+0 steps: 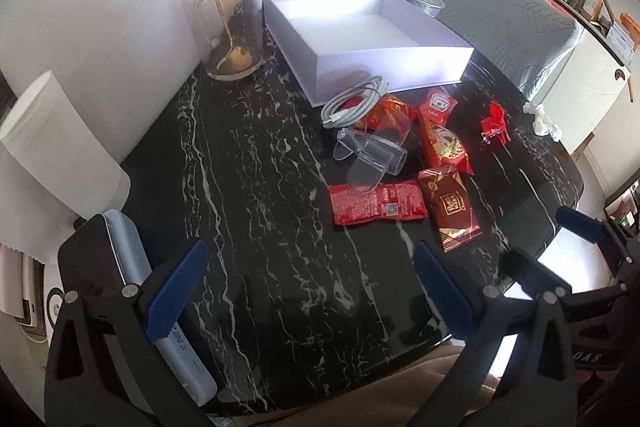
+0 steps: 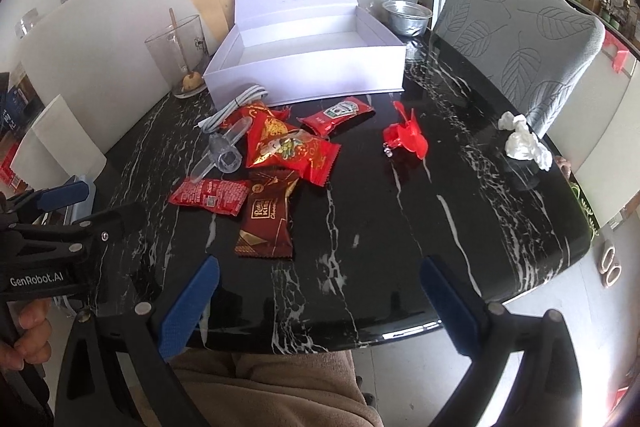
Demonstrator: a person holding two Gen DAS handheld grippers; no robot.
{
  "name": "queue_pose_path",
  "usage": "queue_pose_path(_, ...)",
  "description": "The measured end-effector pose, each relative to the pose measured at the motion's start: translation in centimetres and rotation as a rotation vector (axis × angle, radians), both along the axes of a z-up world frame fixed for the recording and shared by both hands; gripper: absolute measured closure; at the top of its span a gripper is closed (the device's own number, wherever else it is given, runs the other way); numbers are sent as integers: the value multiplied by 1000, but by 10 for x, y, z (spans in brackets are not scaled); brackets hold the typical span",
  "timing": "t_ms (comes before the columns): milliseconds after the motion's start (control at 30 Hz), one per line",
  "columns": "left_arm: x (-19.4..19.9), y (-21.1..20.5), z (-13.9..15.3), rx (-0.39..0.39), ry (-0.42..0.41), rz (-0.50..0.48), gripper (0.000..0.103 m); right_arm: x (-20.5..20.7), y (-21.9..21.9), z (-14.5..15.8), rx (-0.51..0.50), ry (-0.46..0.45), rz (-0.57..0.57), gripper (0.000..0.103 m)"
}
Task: Organize objects
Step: 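Move both tools toward the snack packets on the table, then lower left tool over red sauce packet while right tool lowers over brown chocolate packet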
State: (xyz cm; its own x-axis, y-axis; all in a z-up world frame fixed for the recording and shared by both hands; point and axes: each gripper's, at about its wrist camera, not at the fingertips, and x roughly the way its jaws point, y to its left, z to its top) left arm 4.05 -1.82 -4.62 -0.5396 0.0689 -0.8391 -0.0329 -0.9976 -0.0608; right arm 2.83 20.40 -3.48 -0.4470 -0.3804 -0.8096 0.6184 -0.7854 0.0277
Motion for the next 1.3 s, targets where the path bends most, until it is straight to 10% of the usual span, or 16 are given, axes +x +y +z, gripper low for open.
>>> queue_pose_path(400, -20, -9, -6, 7, -14, 10, 0, -22, -37, -26, -3, -77, 99, 24)
queue_pose_path(733, -38, -2, -16, 18, -53, -17, 0, -25, -54, -31, 82, 6, 183, 68)
queue_pose_path(1300, -53, 47, -32, 12, -100, -104, 0, -34, -13, -26, 37, -10, 157, 70)
